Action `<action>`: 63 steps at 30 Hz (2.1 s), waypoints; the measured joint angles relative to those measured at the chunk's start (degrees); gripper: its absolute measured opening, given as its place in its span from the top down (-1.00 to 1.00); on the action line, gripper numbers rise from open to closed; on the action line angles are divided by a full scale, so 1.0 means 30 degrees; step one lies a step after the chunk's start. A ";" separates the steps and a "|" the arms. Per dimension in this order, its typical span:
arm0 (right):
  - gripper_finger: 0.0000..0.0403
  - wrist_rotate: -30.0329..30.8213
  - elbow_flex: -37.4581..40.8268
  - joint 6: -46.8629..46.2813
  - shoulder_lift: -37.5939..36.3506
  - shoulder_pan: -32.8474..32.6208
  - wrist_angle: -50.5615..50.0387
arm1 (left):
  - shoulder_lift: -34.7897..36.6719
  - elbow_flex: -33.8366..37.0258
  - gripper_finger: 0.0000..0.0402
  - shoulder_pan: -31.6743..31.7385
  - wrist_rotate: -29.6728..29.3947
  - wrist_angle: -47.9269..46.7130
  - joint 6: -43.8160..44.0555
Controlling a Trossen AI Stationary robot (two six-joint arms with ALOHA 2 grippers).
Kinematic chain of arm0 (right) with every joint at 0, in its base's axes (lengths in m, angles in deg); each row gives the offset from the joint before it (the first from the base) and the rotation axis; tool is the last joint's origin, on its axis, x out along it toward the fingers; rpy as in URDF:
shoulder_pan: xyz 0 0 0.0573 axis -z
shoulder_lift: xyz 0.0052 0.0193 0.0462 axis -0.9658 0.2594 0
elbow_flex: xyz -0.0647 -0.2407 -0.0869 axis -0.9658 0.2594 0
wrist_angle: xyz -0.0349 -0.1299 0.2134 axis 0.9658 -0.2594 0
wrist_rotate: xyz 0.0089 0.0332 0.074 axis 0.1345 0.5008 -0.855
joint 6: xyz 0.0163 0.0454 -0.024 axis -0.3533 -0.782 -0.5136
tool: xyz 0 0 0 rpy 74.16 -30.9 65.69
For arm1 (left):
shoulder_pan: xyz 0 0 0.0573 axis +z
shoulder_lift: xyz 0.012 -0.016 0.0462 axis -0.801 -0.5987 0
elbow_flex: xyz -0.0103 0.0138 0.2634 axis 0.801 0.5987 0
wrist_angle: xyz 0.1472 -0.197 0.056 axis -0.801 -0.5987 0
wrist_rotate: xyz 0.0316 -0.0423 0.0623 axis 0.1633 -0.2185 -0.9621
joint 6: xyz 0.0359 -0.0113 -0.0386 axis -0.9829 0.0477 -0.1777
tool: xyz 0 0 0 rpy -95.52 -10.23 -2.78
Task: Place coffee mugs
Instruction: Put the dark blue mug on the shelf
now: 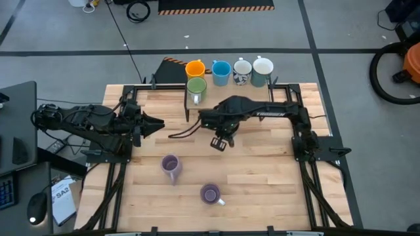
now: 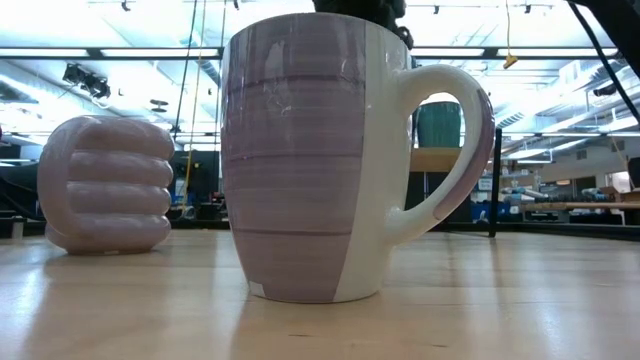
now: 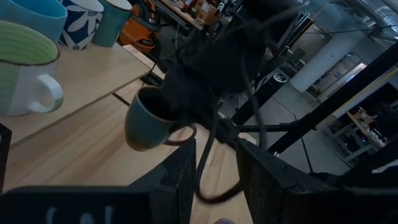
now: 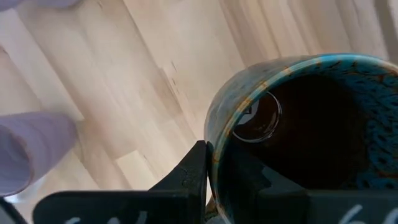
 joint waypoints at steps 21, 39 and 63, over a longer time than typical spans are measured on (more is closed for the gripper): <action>0.77 0.0702 0.0000 -0.1095 -0.2988 0.1578 -0.0056 | 0.0000 -0.0005 0.40 0.0001 0.0000 0.0003 0.0022; 0.77 0.0977 0.7471 -0.0613 -0.8530 0.4737 -0.0045 | 0.0007 0.0001 0.40 -0.0003 0.0000 -0.0115 0.0013; 0.77 0.0910 0.8590 0.4368 -0.9227 0.9331 0.0079 | 0.0007 -0.0004 0.40 0.0002 0.0000 -0.0327 0.0022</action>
